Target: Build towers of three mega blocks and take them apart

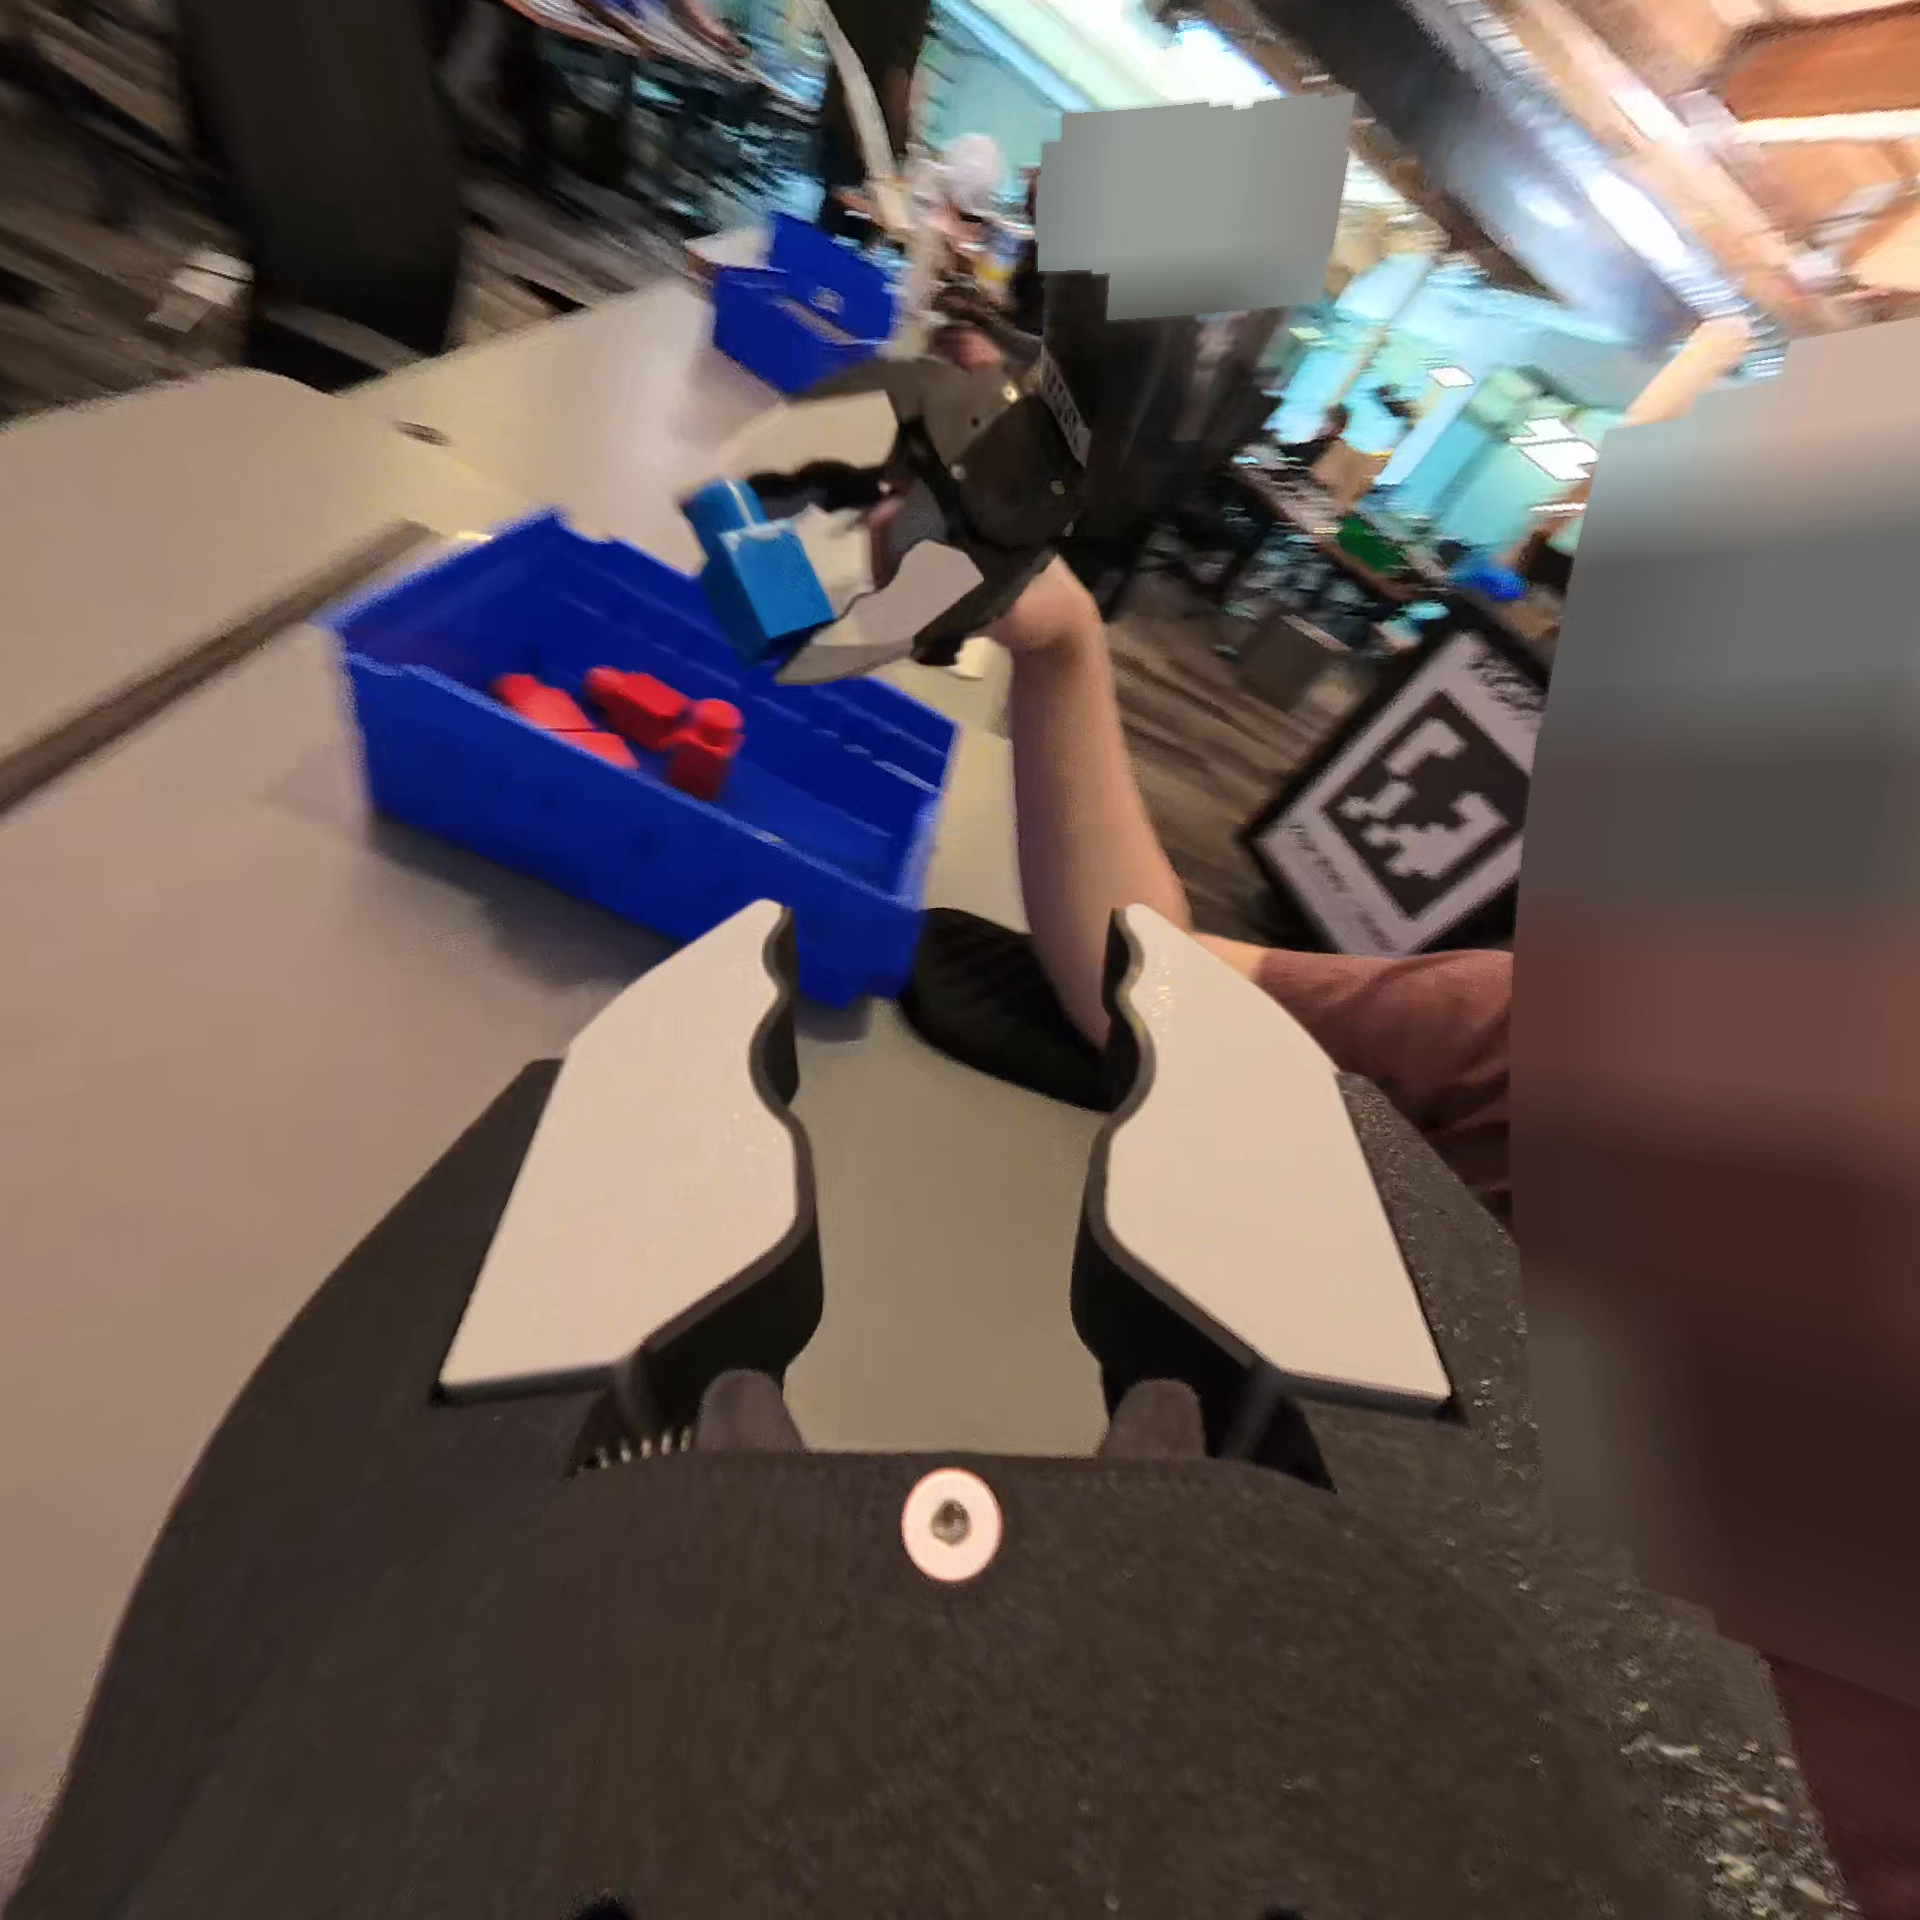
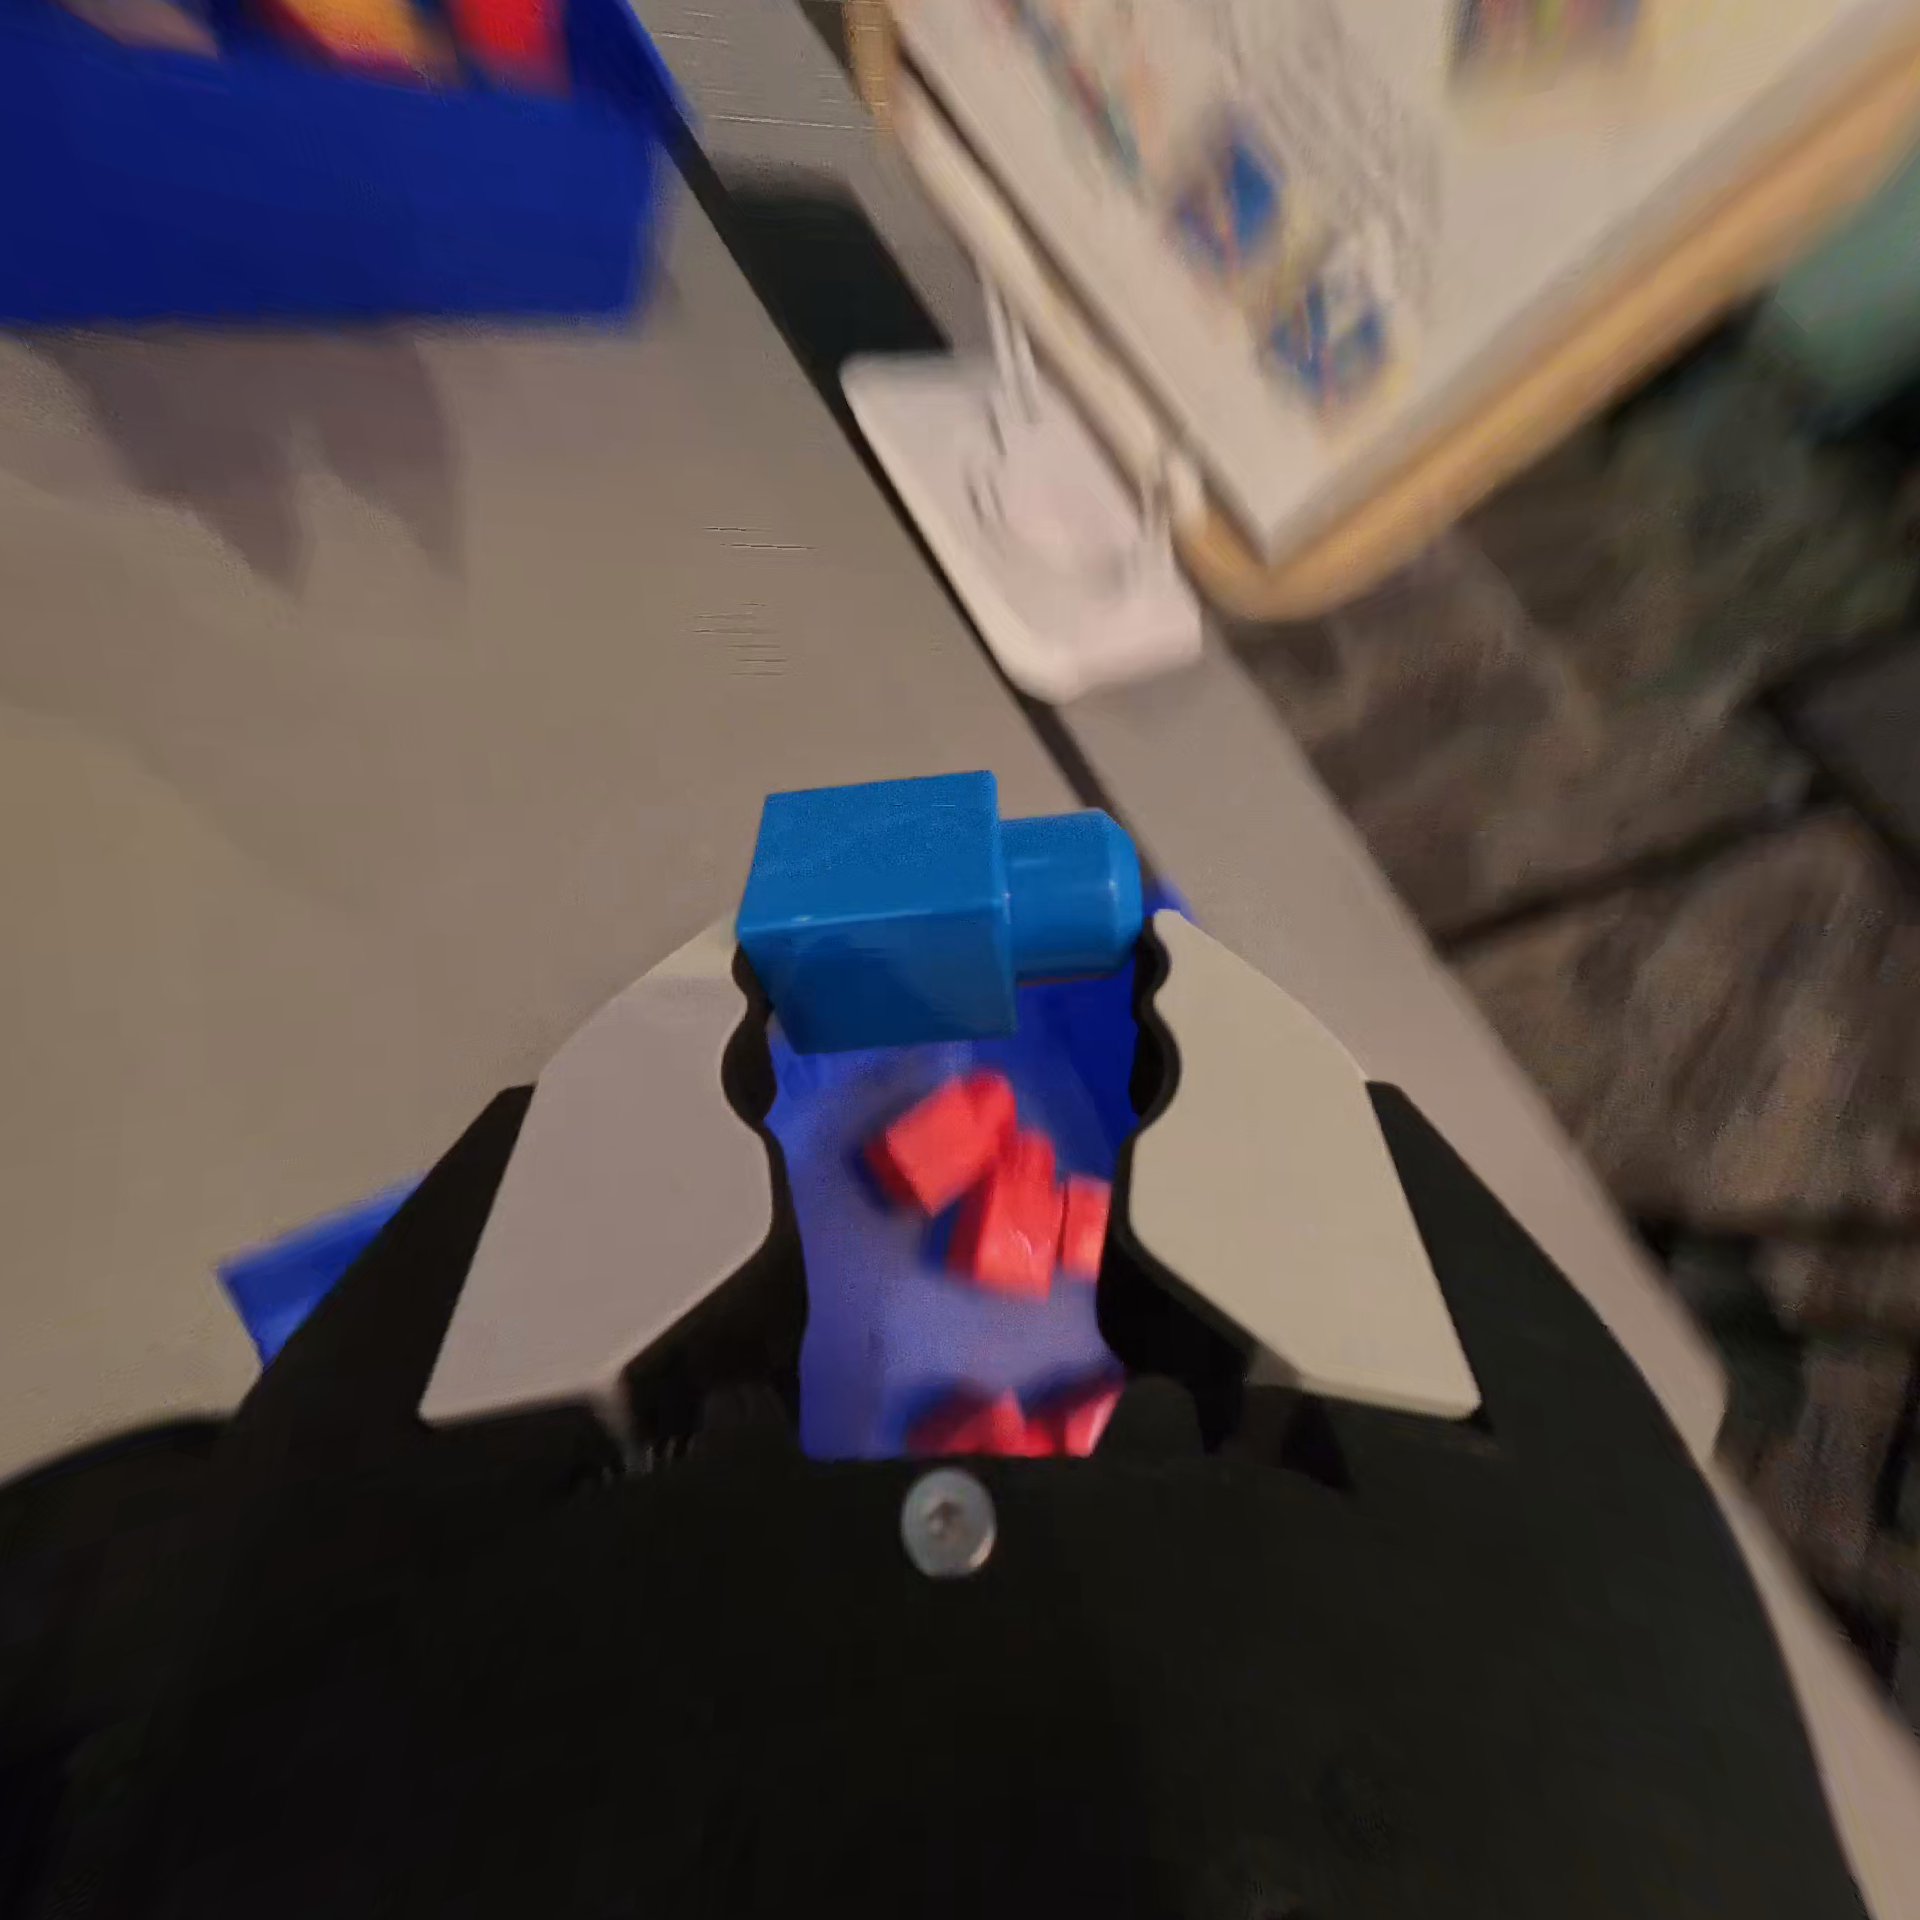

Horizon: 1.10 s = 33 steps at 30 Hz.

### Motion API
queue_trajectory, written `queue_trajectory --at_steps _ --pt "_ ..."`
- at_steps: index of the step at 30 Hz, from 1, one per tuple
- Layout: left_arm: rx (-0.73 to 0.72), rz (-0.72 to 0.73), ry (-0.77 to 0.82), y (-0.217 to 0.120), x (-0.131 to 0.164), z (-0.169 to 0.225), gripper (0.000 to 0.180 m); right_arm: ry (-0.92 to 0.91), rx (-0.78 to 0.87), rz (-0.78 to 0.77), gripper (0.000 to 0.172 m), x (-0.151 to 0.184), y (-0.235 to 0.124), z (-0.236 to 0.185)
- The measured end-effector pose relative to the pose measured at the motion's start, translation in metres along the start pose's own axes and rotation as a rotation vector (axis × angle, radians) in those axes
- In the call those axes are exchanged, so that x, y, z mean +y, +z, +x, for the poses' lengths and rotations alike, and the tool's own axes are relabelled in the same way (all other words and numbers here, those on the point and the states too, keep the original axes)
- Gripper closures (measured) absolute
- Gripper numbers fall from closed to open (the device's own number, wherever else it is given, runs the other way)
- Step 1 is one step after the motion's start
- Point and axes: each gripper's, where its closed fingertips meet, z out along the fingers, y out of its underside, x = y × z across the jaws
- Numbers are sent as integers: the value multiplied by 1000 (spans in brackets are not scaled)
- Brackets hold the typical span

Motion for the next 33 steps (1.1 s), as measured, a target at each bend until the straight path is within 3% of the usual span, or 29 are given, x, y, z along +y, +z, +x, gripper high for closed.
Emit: queue_trajectory --at_steps 1,4,9,11,14,17,22,26,33 --pt "-74 3 24 -12 -2 -6 123 86 26 -105 104 36 5 16" --pt "-292 -6 76 -47 -2 -22 122 283 38 -354 102 117 27 37" --pt "-625 -38 111 -111 4 -39 119 394 38 -496 102 161 50 42" --pt "-782 -30 99 -146 7 -45 116 397 85 -512 97 167 47 48" --pt "-986 -50 16 -201 28 -53 113 443 141 -416 90 154 39 62" --pt "-1019 -87 -119 -230 59 -53 117 441 182 -339 91 139 29 71" --pt "-1092 -236 -306 -253 107 -70 115 419 180 -335 91 134 28 69" --pt "-966 -312 -373 -223 121 -79 114 409 164 -370 90 140 33 65" --pt "-1106 -506 -505 -213 147 -119 109 407 157 -356 90 138 32 65"
